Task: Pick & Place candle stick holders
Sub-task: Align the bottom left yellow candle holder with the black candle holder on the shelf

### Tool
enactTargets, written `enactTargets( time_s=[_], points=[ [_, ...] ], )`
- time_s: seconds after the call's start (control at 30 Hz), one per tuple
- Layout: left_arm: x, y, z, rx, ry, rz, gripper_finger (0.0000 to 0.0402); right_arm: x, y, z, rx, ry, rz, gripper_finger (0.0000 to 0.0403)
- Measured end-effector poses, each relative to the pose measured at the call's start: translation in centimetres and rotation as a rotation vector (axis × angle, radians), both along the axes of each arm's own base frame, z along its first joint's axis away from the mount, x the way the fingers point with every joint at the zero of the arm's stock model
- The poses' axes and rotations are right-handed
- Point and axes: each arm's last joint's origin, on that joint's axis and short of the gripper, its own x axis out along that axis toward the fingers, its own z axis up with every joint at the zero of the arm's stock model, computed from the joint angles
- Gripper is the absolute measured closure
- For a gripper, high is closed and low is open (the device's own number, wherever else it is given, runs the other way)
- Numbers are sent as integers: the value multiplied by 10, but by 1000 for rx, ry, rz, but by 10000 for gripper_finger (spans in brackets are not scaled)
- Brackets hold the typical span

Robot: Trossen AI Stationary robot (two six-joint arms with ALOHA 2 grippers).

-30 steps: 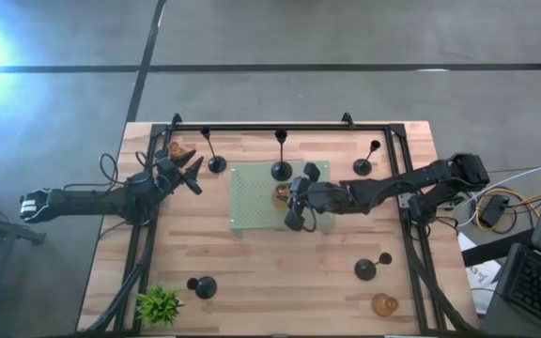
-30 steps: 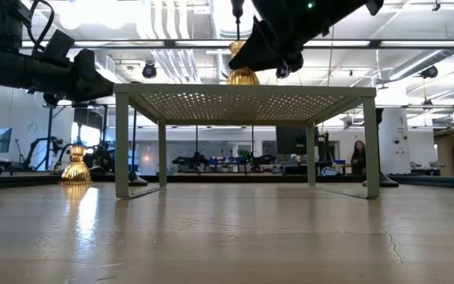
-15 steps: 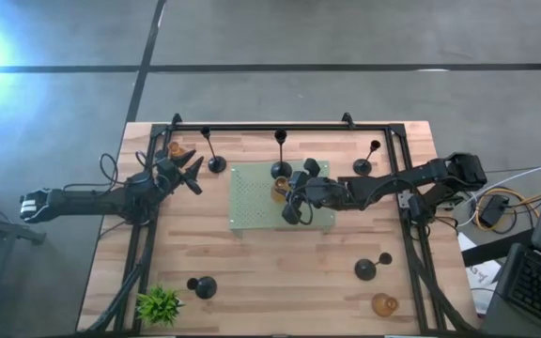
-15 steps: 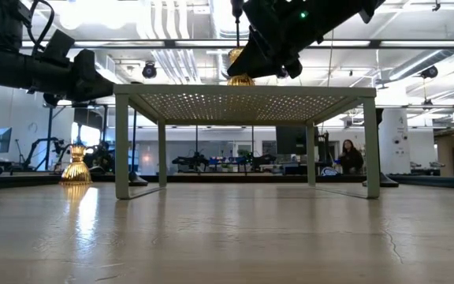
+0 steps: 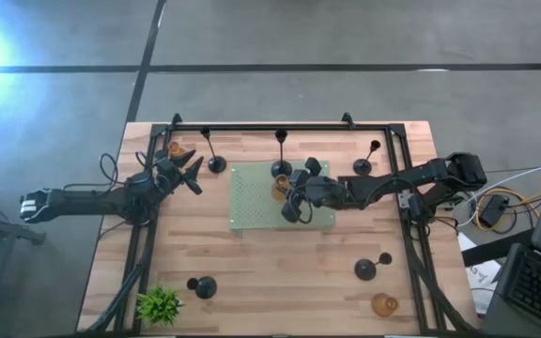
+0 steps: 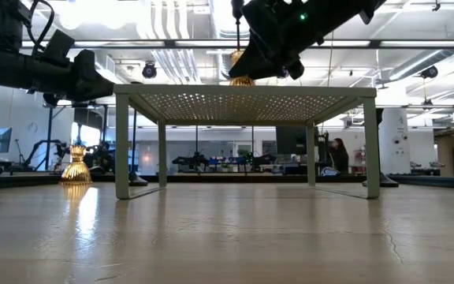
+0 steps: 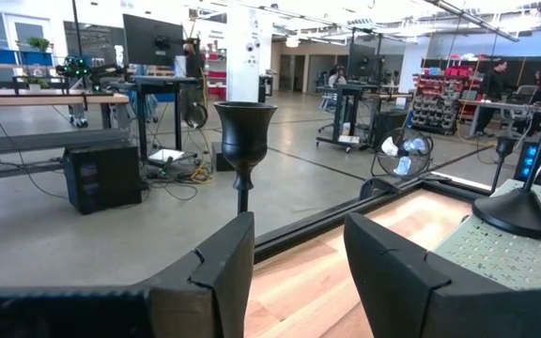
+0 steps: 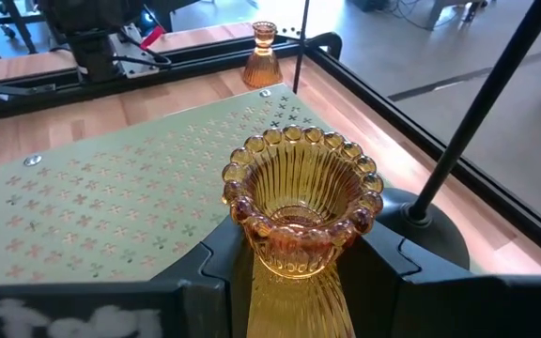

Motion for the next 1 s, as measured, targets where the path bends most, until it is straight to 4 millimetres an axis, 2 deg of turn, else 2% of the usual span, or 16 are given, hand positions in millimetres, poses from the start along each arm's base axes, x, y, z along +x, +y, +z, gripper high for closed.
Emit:
enactTargets(
  time_s=[0.4, 0.47, 0.6, 0.7, 0.8, 1.0],
  points=[
    [0, 0, 0, 0, 0, 0, 230, 0, 0, -1, 30, -3, 11, 290],
    [0, 0, 0, 0, -1, 0, 230, 0, 0, -1, 44, -4, 23, 271],
    [0, 0, 0, -1, -1, -1, 230, 0, 0, -3, 52, 7, 26, 205],
    [0, 0, 0, 0, -1, 0, 230, -1, 0, -5, 48, 18, 33, 171],
    [0, 0, 0, -1, -1, -1, 230, -1, 0, -5, 43, 20, 37, 155],
    [0, 0, 0, -1, -1, 0, 229, 0, 1, -4, 32, 20, 47, 151]
  ],
)
